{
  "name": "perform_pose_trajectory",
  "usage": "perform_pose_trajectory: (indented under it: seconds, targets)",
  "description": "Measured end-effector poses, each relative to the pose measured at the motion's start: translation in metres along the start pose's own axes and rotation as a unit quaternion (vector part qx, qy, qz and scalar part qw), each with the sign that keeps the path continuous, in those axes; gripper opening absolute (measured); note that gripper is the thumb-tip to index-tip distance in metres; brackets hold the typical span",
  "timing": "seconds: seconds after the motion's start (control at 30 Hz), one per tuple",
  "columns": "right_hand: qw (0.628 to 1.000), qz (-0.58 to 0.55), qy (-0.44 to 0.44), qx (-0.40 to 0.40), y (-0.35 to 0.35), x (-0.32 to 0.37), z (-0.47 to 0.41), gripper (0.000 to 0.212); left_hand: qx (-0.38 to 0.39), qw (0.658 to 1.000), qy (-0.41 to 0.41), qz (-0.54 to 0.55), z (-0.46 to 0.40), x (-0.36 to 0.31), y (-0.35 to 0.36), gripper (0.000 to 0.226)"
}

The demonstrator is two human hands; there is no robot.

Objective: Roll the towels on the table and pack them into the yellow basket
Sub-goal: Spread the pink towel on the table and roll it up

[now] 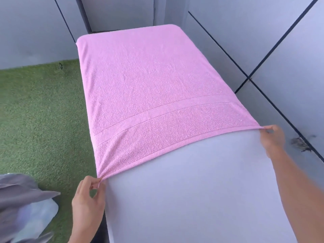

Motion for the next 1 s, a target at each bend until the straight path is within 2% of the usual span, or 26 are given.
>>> perform_pose_trajectory:
  seconds: [0.13, 0.3, 0.5, 0.63, 0.77, 0.9, 1.0]
  targets:
    - [1.0, -0.004, 0.01, 0.001, -0.028, -0.061, 0.022, 0.019, -0.01, 1.0, -0.019, 0.01, 0.063, 0.005, -0.007, 0.019]
    - [1.0, -0.026, 0.013, 0.004, -0.054, -0.121, 0.042, 0.004, -0.012, 1.0, -0.022, 0.013, 0.139, 0.0, -0.012, 0.016]
    - [0.999, -0.038, -0.005, 0.011, -0.095, -0.188, 0.079, 0.013, -0.027, 0.999, -0.014, 0.022, 0.224, -0.004, -0.019, 0.019]
    - [0.999, -0.031, -0.022, 0.023, -0.118, -0.234, 0.096, 0.005, -0.041, 0.999, -0.023, 0.027, 0.287, 0.004, -0.025, 0.016]
    - [0.996, 0.033, -0.059, 0.055, -0.141, -0.273, 0.11, 0.013, -0.066, 0.994, -0.067, 0.047, 0.357, 0.01, -0.03, 0.018]
    - [0.973, 0.136, -0.117, 0.142, -0.155, -0.293, 0.123, 0.016, -0.059, 0.993, -0.093, 0.038, 0.392, 0.009, -0.033, 0.01]
    - [0.937, 0.242, -0.187, 0.167, -0.159, -0.289, 0.131, 0.039, -0.054, 0.994, -0.092, -0.039, 0.4, -0.004, -0.029, 0.013]
Point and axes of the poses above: each hand's wrist, its own z-axis away from the middle knuckle, its own y-axis out of the palm, x = y × z, the point moved 6 cm from there along -z, towards the middle knuckle, and after that the axes turned 10 degrees about z, right-handed, at the moved point
